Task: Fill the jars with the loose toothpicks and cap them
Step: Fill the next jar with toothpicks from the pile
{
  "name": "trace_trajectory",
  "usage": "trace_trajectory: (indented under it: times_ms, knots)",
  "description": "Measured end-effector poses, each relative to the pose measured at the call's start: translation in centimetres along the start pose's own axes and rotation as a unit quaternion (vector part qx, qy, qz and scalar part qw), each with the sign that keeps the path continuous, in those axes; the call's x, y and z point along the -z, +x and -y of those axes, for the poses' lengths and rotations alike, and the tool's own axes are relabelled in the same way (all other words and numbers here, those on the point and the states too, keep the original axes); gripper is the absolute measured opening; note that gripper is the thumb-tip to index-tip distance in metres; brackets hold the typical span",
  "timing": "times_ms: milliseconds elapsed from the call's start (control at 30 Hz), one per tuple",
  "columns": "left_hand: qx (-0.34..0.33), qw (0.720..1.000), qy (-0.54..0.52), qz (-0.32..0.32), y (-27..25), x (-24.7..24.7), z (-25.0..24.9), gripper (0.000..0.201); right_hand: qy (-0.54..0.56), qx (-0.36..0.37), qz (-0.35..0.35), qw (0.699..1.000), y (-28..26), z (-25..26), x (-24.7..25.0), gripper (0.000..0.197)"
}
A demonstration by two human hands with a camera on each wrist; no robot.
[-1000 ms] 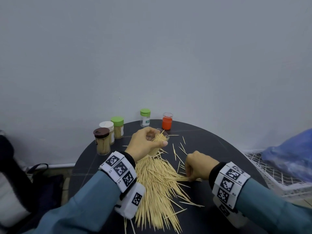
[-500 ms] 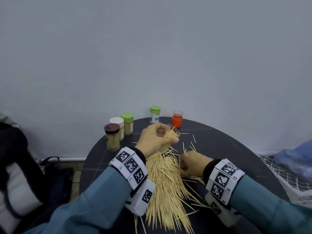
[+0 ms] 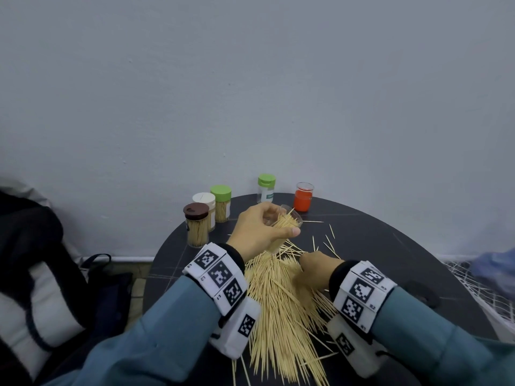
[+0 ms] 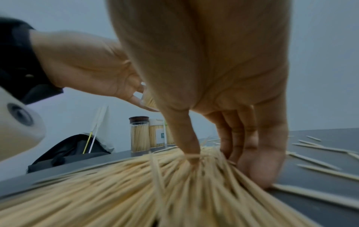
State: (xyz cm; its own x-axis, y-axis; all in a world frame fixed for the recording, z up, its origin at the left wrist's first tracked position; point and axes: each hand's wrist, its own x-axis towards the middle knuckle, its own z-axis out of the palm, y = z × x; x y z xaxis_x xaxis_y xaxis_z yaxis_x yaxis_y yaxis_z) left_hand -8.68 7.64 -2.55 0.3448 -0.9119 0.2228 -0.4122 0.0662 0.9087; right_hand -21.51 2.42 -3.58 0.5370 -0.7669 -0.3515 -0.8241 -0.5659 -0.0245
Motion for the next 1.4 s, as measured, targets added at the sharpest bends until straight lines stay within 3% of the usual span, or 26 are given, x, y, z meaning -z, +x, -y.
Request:
trace_trajectory:
  times_ms: [300,500,600,667,767,867,1167,1267,1400]
  knots:
    - [-0.002,1.0,0.001,0.003,0.0,0.0,0.0,0.053,0.003,-0.024,0.018,1.0,0.6,0.9,-0.1,0.037]
    - [-0.008,1.0,0.0,0.0,0.1,0.1,0.0,0.055,0.16,-0.041,0.011,0.986,0.2,-0.4,0.5,0.034]
    - [-0.012,1.0,0.008,0.004,0.1,-0.1,0.1,0.056,0.287,-0.037,0.021,0.957,0.5,-1.2,0.3,0.028]
    - [-0.013,1.0,0.011,0.006,0.1,-0.2,0.1,0.055,0.425,-0.03,-0.001,0.905,1.1,-1.9,-0.1,0.022]
    - [-0.009,1.0,0.011,0.008,0.1,-0.4,0.3,0.054,0.542,-0.05,-0.032,0.838,1.3,-2.5,-0.4,0.016]
    - [-0.004,1.0,0.01,0.009,0.3,-0.6,0.5,0.056,0.619,-0.023,-0.046,0.784,1.9,-2.7,-0.8,0.028]
    - [-0.006,1.0,0.013,0.012,0.5,-0.8,1.2,0.057,0.687,0.07,-0.08,0.719,1.7,-2.9,-0.1,0.012]
    - [-0.006,1.0,0.019,0.016,0.4,-1.0,1.1,0.056,0.689,0.104,-0.142,0.703,1.1,-2.7,1.0,0.022]
    - [-0.007,0.999,0.023,0.024,0.4,-1.2,1.0,0.054,0.719,0.148,-0.237,0.636,0.3,-2.6,3.5,0.027]
